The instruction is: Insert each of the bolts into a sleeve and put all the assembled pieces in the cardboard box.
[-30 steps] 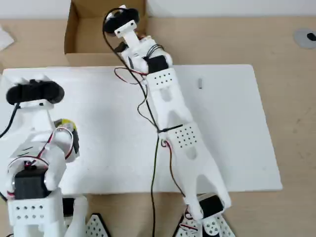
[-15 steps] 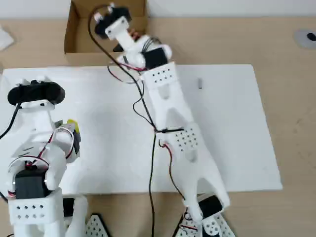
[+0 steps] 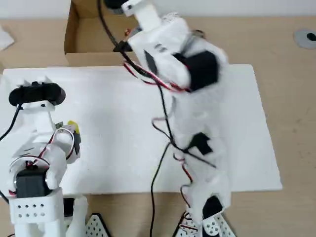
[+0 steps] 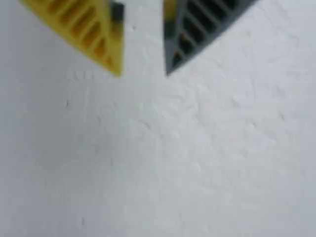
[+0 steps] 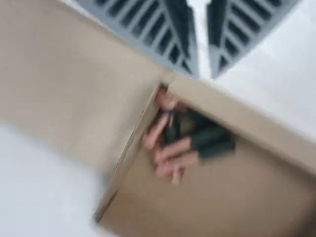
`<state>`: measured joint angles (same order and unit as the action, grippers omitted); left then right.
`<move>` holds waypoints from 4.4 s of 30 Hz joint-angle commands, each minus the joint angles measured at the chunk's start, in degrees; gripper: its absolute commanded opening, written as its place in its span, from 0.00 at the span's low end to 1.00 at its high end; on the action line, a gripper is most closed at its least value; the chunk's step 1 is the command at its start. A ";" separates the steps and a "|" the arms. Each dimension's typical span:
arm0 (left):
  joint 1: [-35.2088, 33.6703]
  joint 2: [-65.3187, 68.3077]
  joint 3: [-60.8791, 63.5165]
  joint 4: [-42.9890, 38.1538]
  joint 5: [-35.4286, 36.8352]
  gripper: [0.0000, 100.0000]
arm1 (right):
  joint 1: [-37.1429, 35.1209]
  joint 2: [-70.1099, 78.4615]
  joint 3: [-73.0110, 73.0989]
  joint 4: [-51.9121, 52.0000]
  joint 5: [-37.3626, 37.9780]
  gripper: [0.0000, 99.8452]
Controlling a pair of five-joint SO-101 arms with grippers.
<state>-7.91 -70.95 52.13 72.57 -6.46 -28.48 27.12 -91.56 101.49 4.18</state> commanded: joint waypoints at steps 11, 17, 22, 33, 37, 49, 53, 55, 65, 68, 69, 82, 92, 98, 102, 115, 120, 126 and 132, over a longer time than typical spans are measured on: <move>-0.70 -12.09 11.52 -5.45 -0.26 0.07 | 8.48 -57.71 86.37 -10.37 -6.86 0.01; -0.79 -27.12 24.97 -10.02 -0.44 0.07 | 19.12 -80.57 127.08 -29.01 0.18 0.01; -0.88 -33.71 32.09 -10.20 0.00 0.09 | 27.82 -96.13 153.89 -48.09 4.04 0.01; -8.97 -33.54 39.38 -9.76 -0.35 0.19 | 30.20 -120.04 181.32 -51.43 8.53 0.01; -13.10 -33.54 41.76 -9.76 -0.44 0.19 | 30.20 -127.16 185.01 -46.59 8.53 0.01; -16.00 -33.54 39.56 -2.29 -0.35 0.19 | 30.55 -137.01 187.47 -37.45 8.18 0.01; -15.56 -33.54 39.38 -1.93 -0.35 0.19 | 30.55 -137.10 187.56 -37.45 8.44 0.01; -15.56 -33.54 39.38 -1.93 -0.35 0.19 | 30.55 -137.10 187.56 -37.45 8.44 0.01; -15.56 -33.54 39.38 -1.93 -0.35 0.19 | 30.55 -137.10 187.56 -37.45 8.44 0.01; -15.56 -33.54 39.38 -1.93 -0.35 0.19 | 30.55 -137.10 187.56 -37.45 8.44 0.01; -15.56 -33.54 39.38 -1.93 -0.35 0.19 | 30.55 -137.10 187.56 -37.45 8.44 0.01; -15.56 -33.54 39.38 -1.93 -0.35 0.19 | 30.55 -137.10 187.56 -37.45 8.44 0.01; -15.56 -33.54 39.38 -1.93 -0.35 0.19 | 30.55 -137.10 187.56 -37.45 8.44 0.01; -15.56 -33.54 39.38 -1.93 -0.35 0.19 | 30.55 -137.10 187.56 -37.45 8.44 0.01; -15.56 -33.54 39.38 -1.93 -0.35 0.19 | 30.55 -137.10 187.56 -37.45 8.44 0.01; -15.56 -33.54 39.38 -1.93 -0.35 0.19 | 30.55 -137.10 187.56 -37.45 8.44 0.01; -15.56 -33.54 39.38 -1.93 -0.35 0.19 | 30.55 -137.10 187.56 -37.45 8.44 0.01; -15.56 -33.54 39.38 -1.93 -0.35 0.19 | 30.55 -137.10 187.56 -37.45 8.44 0.01; -15.56 -33.54 39.38 -1.93 -0.35 0.19 | 30.55 -137.10 187.56 -37.45 8.44 0.01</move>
<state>-22.95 -103.91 93.98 70.46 -6.46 1.32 -103.60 96.22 63.96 12.18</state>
